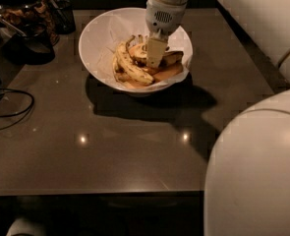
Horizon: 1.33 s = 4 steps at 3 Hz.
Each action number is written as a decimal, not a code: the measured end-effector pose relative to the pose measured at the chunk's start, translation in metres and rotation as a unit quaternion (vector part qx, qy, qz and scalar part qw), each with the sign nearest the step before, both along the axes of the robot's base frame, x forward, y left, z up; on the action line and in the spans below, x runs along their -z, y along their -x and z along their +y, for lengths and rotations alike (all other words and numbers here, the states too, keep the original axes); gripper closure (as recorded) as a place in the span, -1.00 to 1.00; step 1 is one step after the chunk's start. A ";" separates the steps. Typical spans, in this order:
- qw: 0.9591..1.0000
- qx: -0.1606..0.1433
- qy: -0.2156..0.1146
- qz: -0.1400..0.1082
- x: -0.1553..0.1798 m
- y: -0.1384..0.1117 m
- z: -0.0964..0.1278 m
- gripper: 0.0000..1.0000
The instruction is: Pick banana from white bowl
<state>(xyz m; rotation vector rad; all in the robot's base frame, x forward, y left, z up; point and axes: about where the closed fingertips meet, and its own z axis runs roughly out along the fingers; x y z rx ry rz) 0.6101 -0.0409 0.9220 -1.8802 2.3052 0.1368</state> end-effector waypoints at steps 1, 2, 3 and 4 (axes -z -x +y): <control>0.999 -0.034 -0.025 -0.028 -0.025 0.010 0.003 1.00; 0.999 -0.034 -0.025 -0.028 -0.025 0.010 0.003 1.00; 0.996 -0.037 -0.049 -0.061 -0.061 0.025 0.007 1.00; 0.996 -0.038 -0.047 -0.072 -0.065 0.023 0.010 1.00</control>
Offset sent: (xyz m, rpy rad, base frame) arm -0.0320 -0.0055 0.0392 0.0415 -0.0270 0.1122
